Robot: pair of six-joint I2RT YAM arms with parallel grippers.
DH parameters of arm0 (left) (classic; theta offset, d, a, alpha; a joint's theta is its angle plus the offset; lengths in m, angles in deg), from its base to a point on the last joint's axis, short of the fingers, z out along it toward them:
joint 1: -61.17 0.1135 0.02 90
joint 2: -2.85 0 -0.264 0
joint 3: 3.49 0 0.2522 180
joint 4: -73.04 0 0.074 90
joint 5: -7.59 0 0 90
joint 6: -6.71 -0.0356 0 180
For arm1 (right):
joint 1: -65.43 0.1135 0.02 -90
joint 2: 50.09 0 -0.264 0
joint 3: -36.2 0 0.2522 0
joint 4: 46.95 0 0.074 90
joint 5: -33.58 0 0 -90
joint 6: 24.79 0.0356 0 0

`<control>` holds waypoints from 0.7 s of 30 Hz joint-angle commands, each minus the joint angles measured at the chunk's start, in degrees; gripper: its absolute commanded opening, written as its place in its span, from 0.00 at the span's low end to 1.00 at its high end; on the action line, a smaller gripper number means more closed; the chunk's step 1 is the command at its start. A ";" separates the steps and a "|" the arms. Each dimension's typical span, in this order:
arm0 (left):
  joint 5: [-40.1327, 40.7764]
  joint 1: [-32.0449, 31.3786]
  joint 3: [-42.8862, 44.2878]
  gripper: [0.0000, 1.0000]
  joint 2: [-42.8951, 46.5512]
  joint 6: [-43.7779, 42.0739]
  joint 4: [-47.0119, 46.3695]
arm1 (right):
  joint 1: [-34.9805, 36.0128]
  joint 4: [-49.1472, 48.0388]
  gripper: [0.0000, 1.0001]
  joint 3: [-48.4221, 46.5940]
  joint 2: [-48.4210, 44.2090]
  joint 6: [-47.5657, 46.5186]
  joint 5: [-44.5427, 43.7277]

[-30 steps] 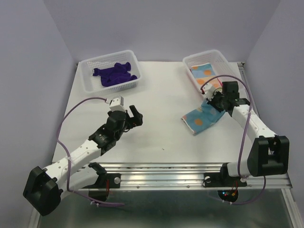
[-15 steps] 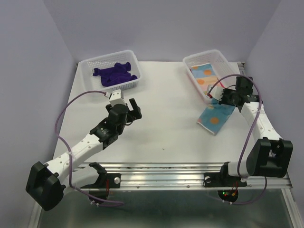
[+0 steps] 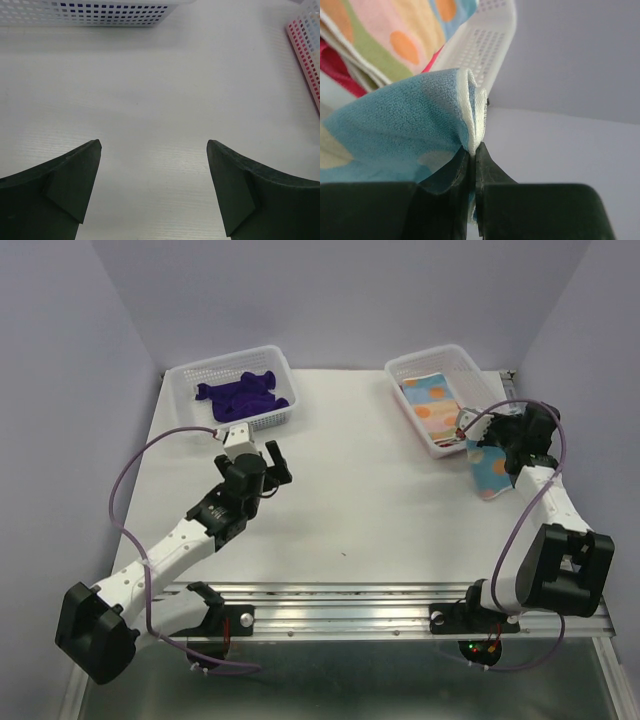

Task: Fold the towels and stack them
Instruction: Neatly place the folded towel into the bin

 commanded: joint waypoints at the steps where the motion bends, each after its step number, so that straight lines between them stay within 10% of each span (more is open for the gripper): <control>1: 2.11 0.50 2.73 0.99 -0.56 -0.80 -0.43 | 0.09 -19.11 0.01 1.86 0.00 3.02 9.39; 21: 2.29 1.64 3.69 0.99 -2.23 -1.42 -0.87 | 4.74 -41.19 0.01 -3.15 15.20 16.74 15.13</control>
